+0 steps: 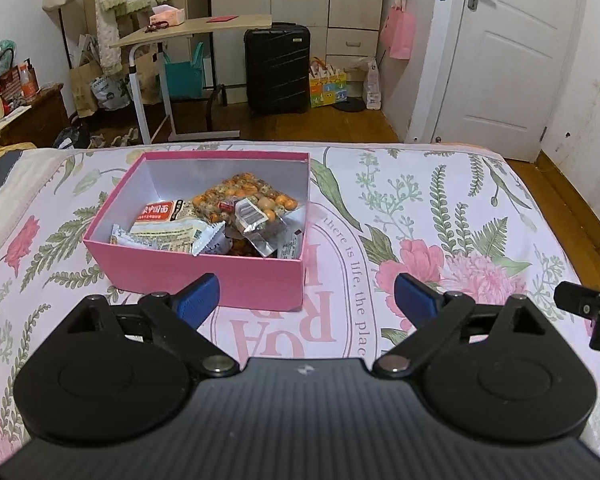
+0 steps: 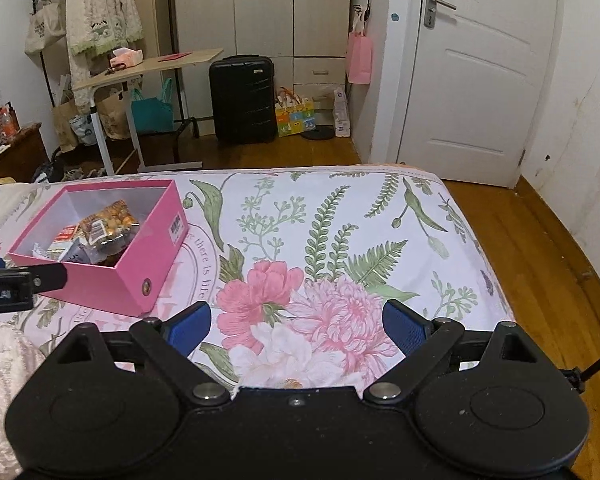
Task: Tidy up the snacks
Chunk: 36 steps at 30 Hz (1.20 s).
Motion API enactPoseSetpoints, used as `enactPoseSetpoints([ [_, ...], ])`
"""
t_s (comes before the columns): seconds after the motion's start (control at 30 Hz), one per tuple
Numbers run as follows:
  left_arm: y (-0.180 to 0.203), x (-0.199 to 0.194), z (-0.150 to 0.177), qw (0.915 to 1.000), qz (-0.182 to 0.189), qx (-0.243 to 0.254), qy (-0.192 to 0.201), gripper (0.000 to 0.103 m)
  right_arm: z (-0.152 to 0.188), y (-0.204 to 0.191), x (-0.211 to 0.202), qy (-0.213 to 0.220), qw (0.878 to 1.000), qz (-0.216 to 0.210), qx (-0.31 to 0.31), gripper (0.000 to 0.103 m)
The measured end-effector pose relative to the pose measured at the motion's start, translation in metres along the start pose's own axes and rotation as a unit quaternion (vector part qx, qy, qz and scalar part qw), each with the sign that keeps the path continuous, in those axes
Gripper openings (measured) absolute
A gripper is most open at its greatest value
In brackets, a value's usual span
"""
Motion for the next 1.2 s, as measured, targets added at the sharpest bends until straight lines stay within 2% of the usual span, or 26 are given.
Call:
enactPoseSetpoints([
  [0.27,0.001,0.007,0.005,0.9999,-0.004,-0.010,0.002,0.095,0.004,-0.010,0.006,0.005,1.000,-0.012,-0.009,0.095],
  [0.87,-0.009,0.003,0.009,0.9995,-0.022,-0.011,0.021,0.095,0.010,-0.012,0.005,0.020,1.000,0.005,-0.011,0.095],
  [1.2,-0.010,0.005,0.009,0.9996,-0.020,-0.014,0.017,0.101,0.011,-0.011,0.009,0.015,1.000,0.010,-0.014,0.095],
])
Point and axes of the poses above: each gripper's, at about its wrist camera, not at the fingertips, and x roughly the way its jaws point, y to its right, z to its underside, the point moved 4 cm from there along x, roughly the way its jaws point, and after that the axes turned 15 degrees about y, right-handed, at the moved point
